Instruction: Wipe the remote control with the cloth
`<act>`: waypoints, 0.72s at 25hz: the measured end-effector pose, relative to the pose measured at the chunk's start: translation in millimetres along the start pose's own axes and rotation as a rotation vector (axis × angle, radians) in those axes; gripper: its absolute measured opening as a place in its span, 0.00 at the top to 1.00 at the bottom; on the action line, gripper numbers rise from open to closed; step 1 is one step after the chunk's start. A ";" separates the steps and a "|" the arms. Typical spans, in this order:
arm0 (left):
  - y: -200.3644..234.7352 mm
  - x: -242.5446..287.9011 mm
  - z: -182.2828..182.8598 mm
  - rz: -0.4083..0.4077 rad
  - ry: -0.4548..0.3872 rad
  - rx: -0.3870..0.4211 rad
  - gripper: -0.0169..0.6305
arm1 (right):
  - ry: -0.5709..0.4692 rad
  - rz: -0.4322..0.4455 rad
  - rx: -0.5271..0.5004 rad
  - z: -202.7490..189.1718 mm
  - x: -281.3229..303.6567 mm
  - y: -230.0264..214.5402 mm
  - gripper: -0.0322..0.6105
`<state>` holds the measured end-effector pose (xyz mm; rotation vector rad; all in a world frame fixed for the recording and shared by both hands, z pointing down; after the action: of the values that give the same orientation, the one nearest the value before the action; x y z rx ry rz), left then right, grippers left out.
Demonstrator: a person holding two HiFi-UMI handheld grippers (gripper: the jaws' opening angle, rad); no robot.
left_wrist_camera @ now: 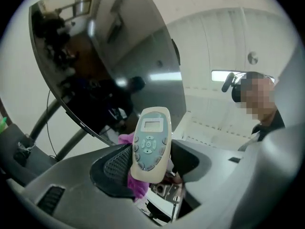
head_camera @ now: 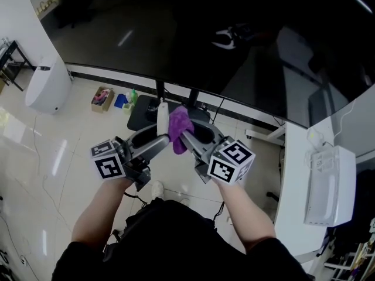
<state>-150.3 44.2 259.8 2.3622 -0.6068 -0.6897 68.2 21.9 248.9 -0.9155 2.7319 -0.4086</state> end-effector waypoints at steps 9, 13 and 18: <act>4.7 -3.2 -1.8 0.003 0.017 -0.014 0.58 | -0.071 -0.022 -0.068 26.2 -7.8 -0.9 0.77; 7.2 -3.5 11.9 0.004 -0.030 -0.031 0.58 | 0.014 0.006 -0.051 -3.8 -11.9 7.0 0.77; 6.0 -3.0 -1.0 -0.003 0.022 -0.064 0.58 | 0.035 0.049 -0.077 -7.8 -6.5 13.0 0.77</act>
<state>-153.6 42.1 265.4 2.3095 -0.5634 -0.6742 63.8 37.4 252.7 -0.8659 2.8131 -0.3150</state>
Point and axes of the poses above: the fingertips, and each gripper's own axes: x forward along the fingers, y to its left, z out of its top, the point moved 10 cm from there along -x, backward along the fingers, and after that the axes turned 10 degrees about -y, right-handed, at the moved point
